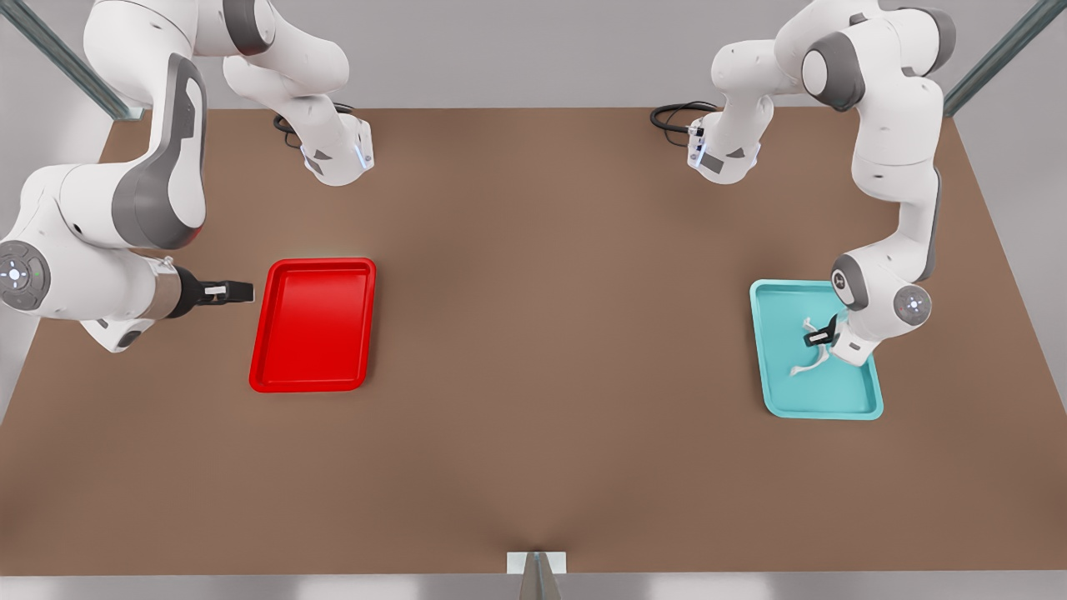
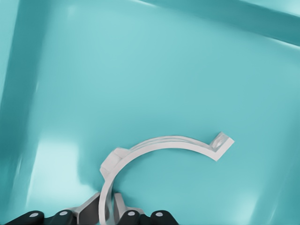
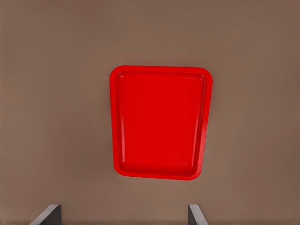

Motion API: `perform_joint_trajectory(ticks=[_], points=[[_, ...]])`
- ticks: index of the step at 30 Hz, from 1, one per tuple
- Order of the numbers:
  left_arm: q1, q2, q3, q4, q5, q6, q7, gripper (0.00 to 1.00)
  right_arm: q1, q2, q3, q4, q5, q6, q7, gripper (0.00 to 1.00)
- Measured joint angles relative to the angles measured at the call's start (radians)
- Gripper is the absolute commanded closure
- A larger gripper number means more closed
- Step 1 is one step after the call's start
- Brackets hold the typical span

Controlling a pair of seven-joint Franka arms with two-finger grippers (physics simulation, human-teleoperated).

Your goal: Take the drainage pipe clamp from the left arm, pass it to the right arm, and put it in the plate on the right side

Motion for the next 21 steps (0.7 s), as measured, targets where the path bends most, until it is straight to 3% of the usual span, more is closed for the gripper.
perform_joint_trajectory(ticks=[8, 12, 16, 19, 21], points=[[-0.043, -0.09, -0.001, 0.032, 0.009, -0.031, -0.02, 0.79, -0.001, 0.0, 0.0, -0.003, 0.001, 0.0, 0.003, 0.0], [-0.205, -0.119, 0.02, 0.305, 0.052, -0.181, -0.025, 0.79, 0.0, 0.001, 0.0, -0.003, 0.001, 0.002, 0.004, 0.0], [-0.276, 0.035, -0.164, 0.727, 0.104, -0.425, -0.031, 0.79, 0.072, 0.019, 0.025, -0.072, 0.041, 0.05, -0.002, 0.0], [-0.297, 0.067, -0.376, 0.793, 0.117, -0.568, -0.038, 0.79, 0.177, 0.078, 0.046, -0.098, 0.076, 0.124, -0.043, 0.0], [-0.352, 0.095, -0.445, 0.842, 0.122, -0.628, -0.054, 0.79, 0.249, 0.118, 0.048, -0.093, 0.087, 0.172, -0.094, 0.0]])
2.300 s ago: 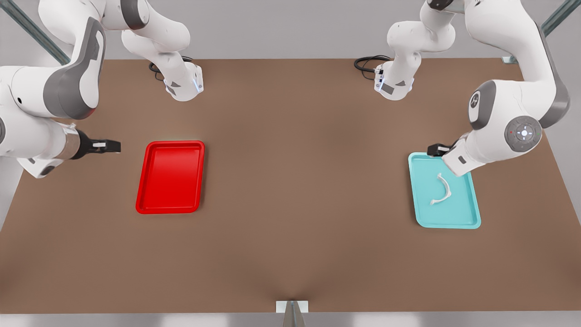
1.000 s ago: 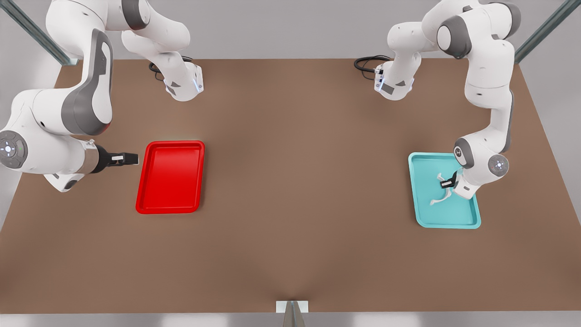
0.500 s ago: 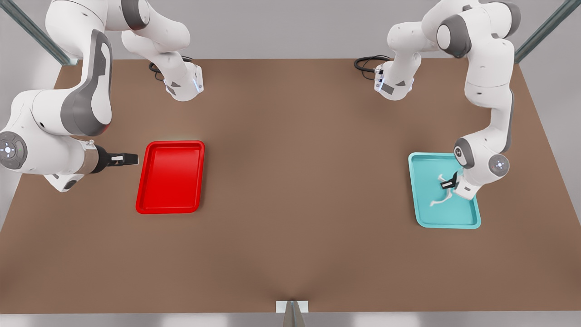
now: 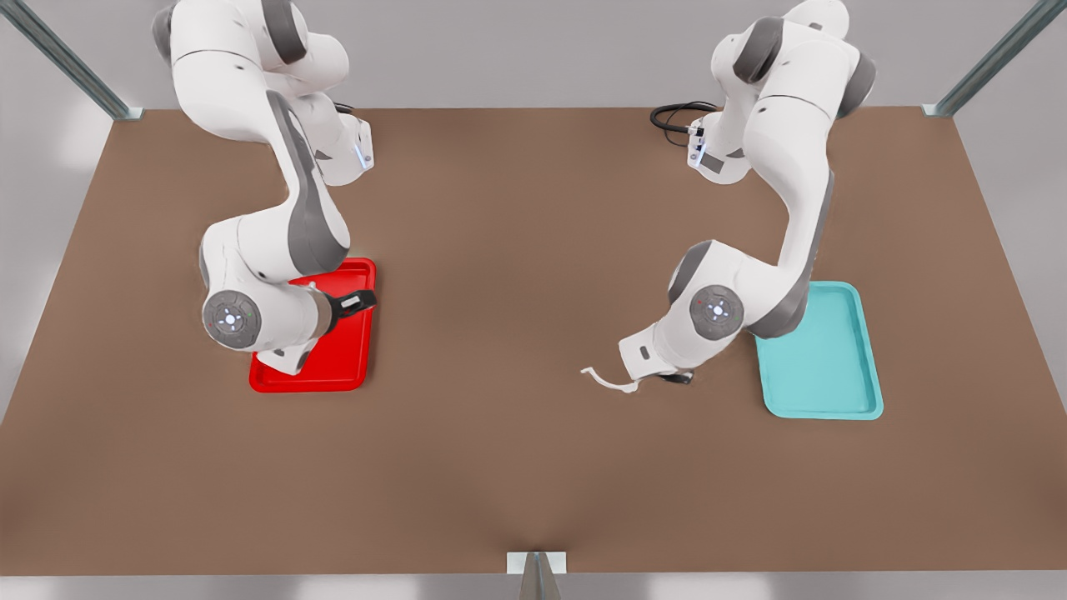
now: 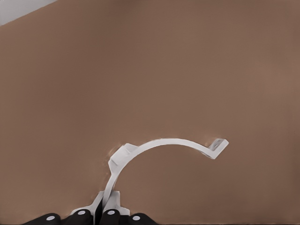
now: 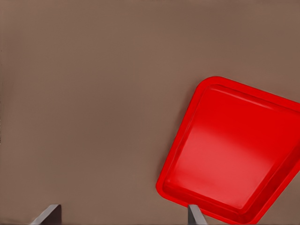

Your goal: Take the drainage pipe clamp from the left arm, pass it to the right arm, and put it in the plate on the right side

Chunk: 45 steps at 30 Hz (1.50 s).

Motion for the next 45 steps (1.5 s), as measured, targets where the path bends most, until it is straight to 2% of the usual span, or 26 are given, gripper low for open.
perform_joint_trajectory(ticks=[3, 10, 20, 30, 45], points=[[-0.1, 0.054, -0.022, 0.088, 0.005, -0.061, -0.034, 0.79, 0.087, 0.047, 0.001, -0.005, 0.004, 0.086, -0.098, 0.0], [-0.168, 0.1, -0.025, 0.15, 0.007, -0.119, -0.127, 0.79, 0.222, 0.061, 0.001, -0.097, -0.017, 0.334, -0.298, 0.0], [-0.199, 0.119, -0.025, 0.168, 0.007, -0.131, -0.229, 0.79, 0.265, 0.132, 0.002, -0.127, 0.065, 0.647, -0.479, 0.0], [-0.214, 0.143, -0.024, 0.195, 0.008, -0.127, -0.297, 0.79, 0.281, 0.027, 0.004, -0.269, 0.104, 0.753, -0.588, 0.0], [-0.234, 0.153, -0.023, 0.207, 0.01, -0.115, -0.356, 0.79, 0.284, 0.129, 0.031, -0.206, 0.163, 0.866, -0.674, 0.0]])
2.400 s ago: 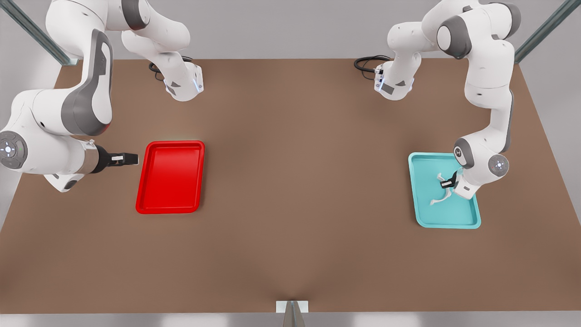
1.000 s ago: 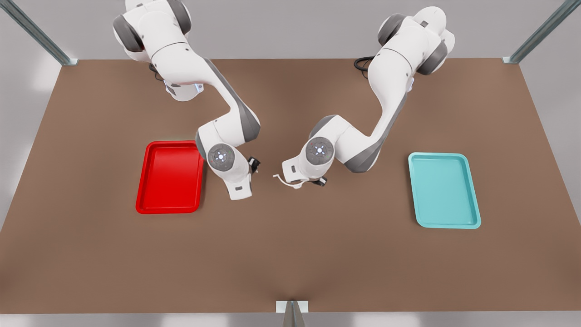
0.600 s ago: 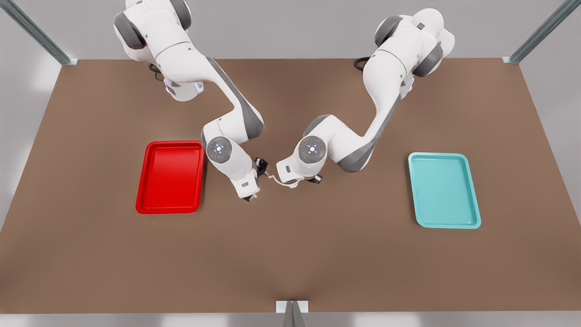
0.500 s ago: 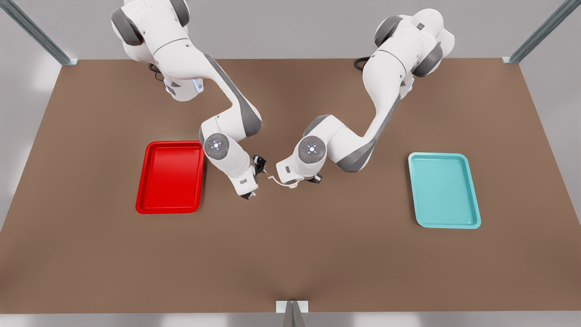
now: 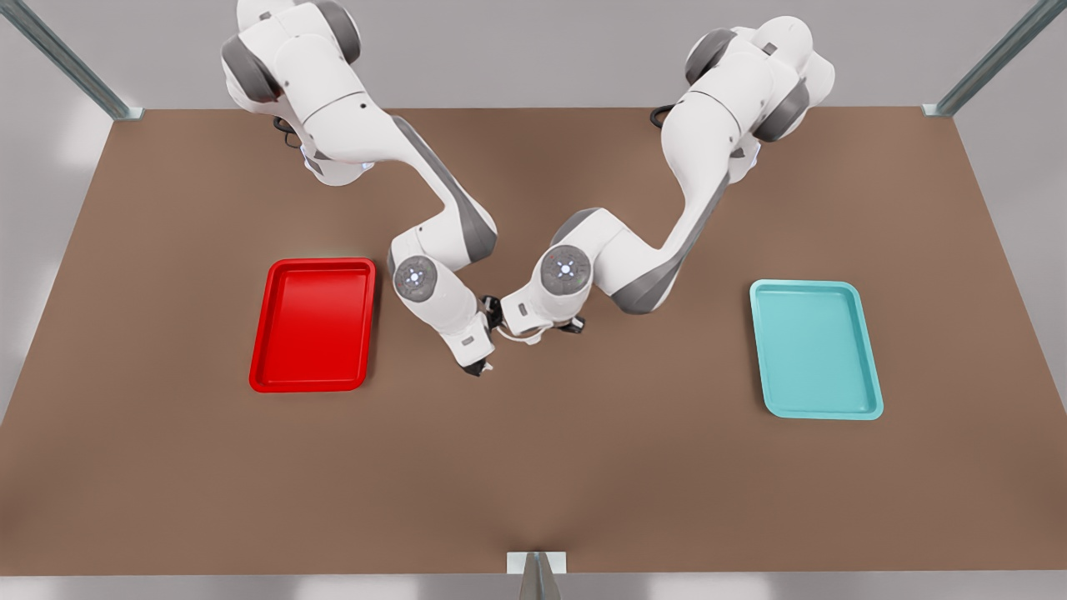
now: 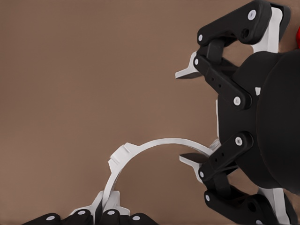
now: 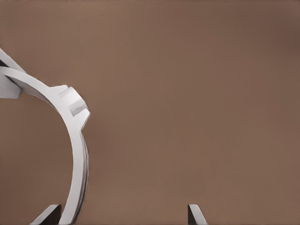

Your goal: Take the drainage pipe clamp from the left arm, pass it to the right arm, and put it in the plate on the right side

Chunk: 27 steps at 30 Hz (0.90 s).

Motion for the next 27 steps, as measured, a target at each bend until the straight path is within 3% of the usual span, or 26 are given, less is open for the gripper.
perform_joint_trajectory(ticks=[8, 9, 10, 11, 16, 17, 18, 27], points=[[-0.011, 0.008, -0.001, 0.004, 0.002, 0.006, -0.025, 0.79, 0.005, 0.04, 0.014, 0.011, 0.008, 0.048, -0.023, 0.0], [-0.011, 0.007, -0.001, 0.004, 0.001, 0.006, -0.028, 0.79, 0.007, 0.045, 0.015, 0.013, 0.008, 0.054, -0.026, 0.04], [-0.011, 0.008, -0.002, 0.004, 0.002, 0.006, -0.031, 0.79, 0.009, 0.048, 0.014, 0.015, 0.009, 0.06, -0.028, 0.49], [-0.011, 0.008, -0.002, 0.004, 0.002, 0.006, -0.034, 0.79, 0.015, 0.049, 0.014, 0.016, 0.009, 0.064, -0.03, 0.79], [-0.016, 0.009, 0.0, 0.01, 0.002, 0.006, -0.045, 0.79, 0.02, 0.047, 0.014, 0.021, 0.01, 0.076, -0.038, 0.79], [-0.016, 0.009, 0.0, 0.011, 0.002, 0.007, -0.047, 0.47, 0.019, 0.047, 0.014, 0.021, 0.01, 0.078, -0.039, 0.79], [-0.017, 0.01, 0.0, 0.011, 0.002, 0.007, -0.048, 0.0, 0.017, 0.047, 0.014, 0.021, 0.011, 0.078, -0.041, 0.79], [-0.003, 0.004, 0.004, 0.018, -0.007, 0.006, -0.045, 0.0, -0.022, 0.028, 0.003, 0.001, 0.001, 0.069, -0.052, 0.79]])
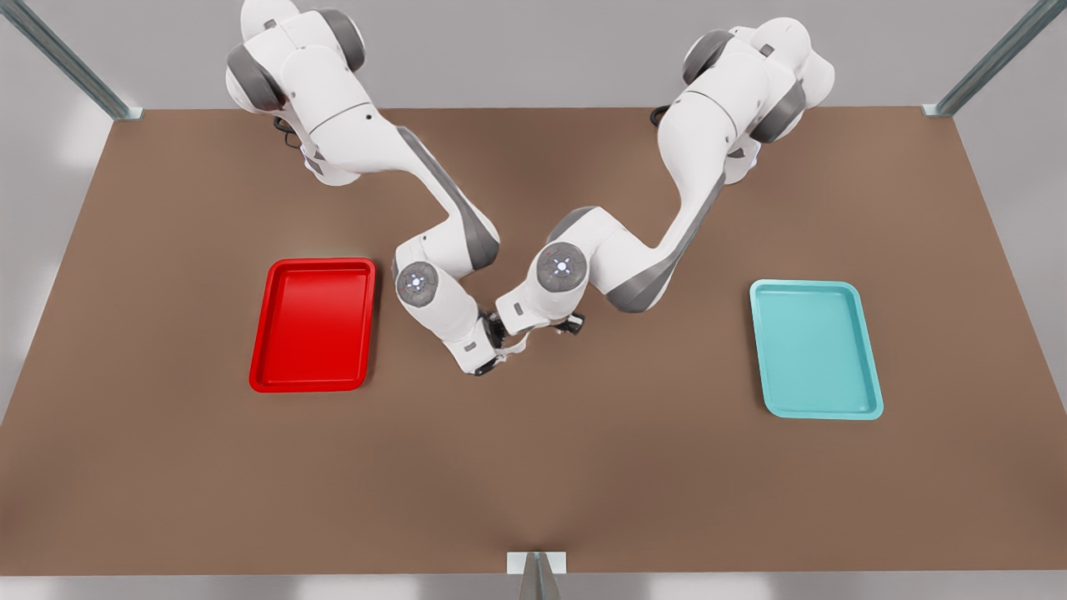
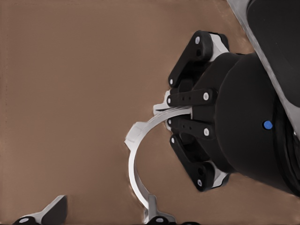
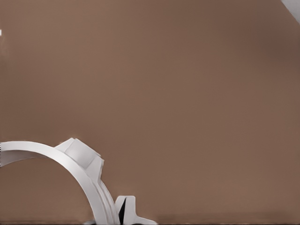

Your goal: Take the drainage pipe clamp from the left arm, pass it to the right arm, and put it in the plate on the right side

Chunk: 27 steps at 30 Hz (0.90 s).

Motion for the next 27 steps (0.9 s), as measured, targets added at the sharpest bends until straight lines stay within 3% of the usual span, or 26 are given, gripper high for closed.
perform_joint_trajectory(ticks=[3, 8, 11, 14, 18, 19, 22, 27], points=[[0.074, -0.057, -0.003, 0.023, 0.004, -0.046, 0.001, 0.0, -0.108, -0.042, -0.004, -0.011, -0.062, -0.051, -0.003, 0.79], [0.384, -0.125, -0.005, 0.087, -0.008, -0.219, 0.022, 0.0, -0.408, -0.132, -0.013, -0.014, -0.251, -0.26, -0.012, 0.79], [0.467, -0.165, -0.004, 0.089, 0.035, -0.299, 0.034, 0.0, -0.538, -0.15, -0.022, -0.033, -0.354, -0.362, -0.032, 0.79], [0.482, -0.415, 0.032, -0.229, 0.071, -0.284, 0.048, 0.0, -0.568, -0.188, -0.026, -0.126, -0.413, -0.419, -0.055, 0.79], [0.469, -0.473, 0.036, -0.291, 0.086, -0.301, 0.06, 0.0, -0.571, -0.253, -0.024, -0.317, -0.436, -0.407, -0.079, 0.79], [0.456, -0.469, 0.035, -0.276, 0.09, -0.305, 0.062, 0.0, -0.57, -0.255, -0.023, -0.332, -0.438, -0.399, -0.084, 0.0], [0.45, -0.392, 0.041, -0.229, 0.096, -0.312, 0.065, 0.0, -0.57, -0.254, -0.02, -0.345, -0.443, -0.379, -0.096, 0.0], [0.453, -0.383, 0.037, -0.215, 0.117, -0.319, 0.071, 0.0, -0.57, -0.257, -0.018, -0.334, -0.447, -0.358, -0.107, 0.0]])
